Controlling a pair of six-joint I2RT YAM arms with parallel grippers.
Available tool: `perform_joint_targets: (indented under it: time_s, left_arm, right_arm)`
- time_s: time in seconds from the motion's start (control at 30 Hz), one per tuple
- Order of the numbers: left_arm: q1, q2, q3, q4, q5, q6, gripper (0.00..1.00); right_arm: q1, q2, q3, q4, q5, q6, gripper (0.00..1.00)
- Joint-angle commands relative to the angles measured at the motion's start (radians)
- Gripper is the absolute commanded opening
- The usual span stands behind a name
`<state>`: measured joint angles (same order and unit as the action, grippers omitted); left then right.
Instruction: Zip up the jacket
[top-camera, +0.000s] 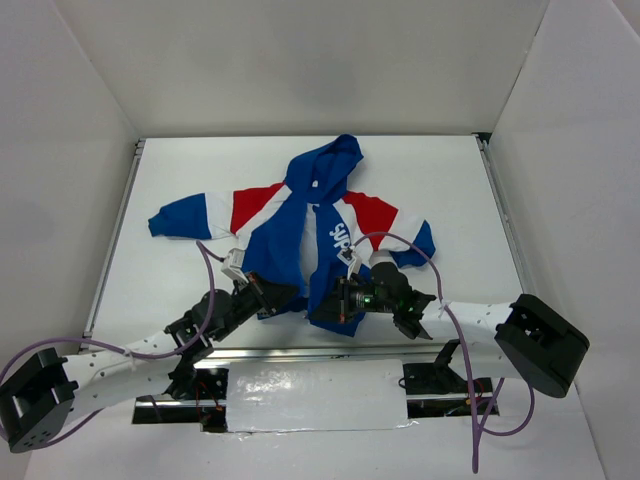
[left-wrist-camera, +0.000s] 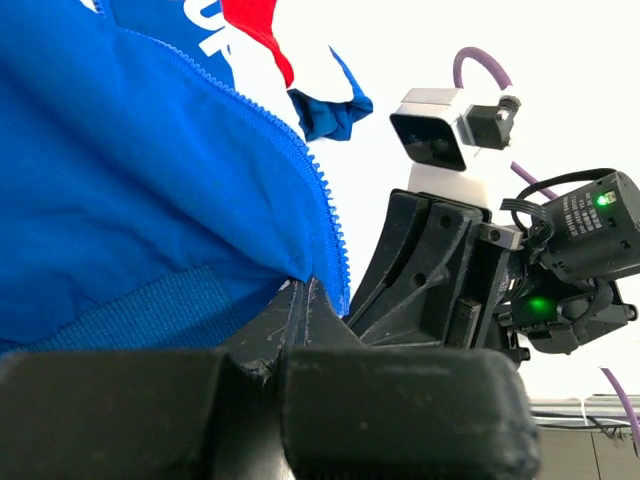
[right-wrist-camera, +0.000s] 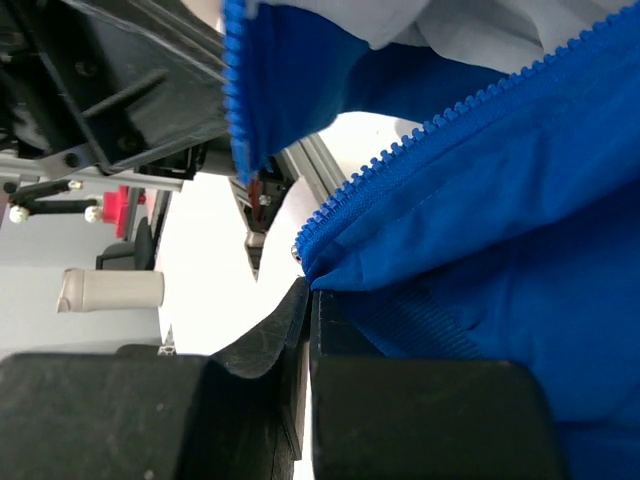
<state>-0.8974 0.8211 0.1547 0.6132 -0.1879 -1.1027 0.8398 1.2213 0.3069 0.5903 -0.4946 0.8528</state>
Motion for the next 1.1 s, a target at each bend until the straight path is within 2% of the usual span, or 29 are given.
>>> perform_joint_targets:
  time_s: [0.0,0.17,1.07]
  left_arm:
    - [-0.001,-0.025,-0.021,0.06,-0.001,0.017,0.0]
    - [-0.001,-0.059,-0.043,0.028,-0.005,0.018,0.0]
    - [-0.001,-0.088,-0.066,0.008,0.048,0.044,0.0]
  right_arm:
    - [-0.001,-0.003,0.001,0.106,-0.038,0.003,0.0]
    - [-0.002,-0.011,-0.012,0.155,-0.07,-0.008,0.0]
    - [-0.041,0.053,0.026,0.163,-0.133,-0.02,0.0]
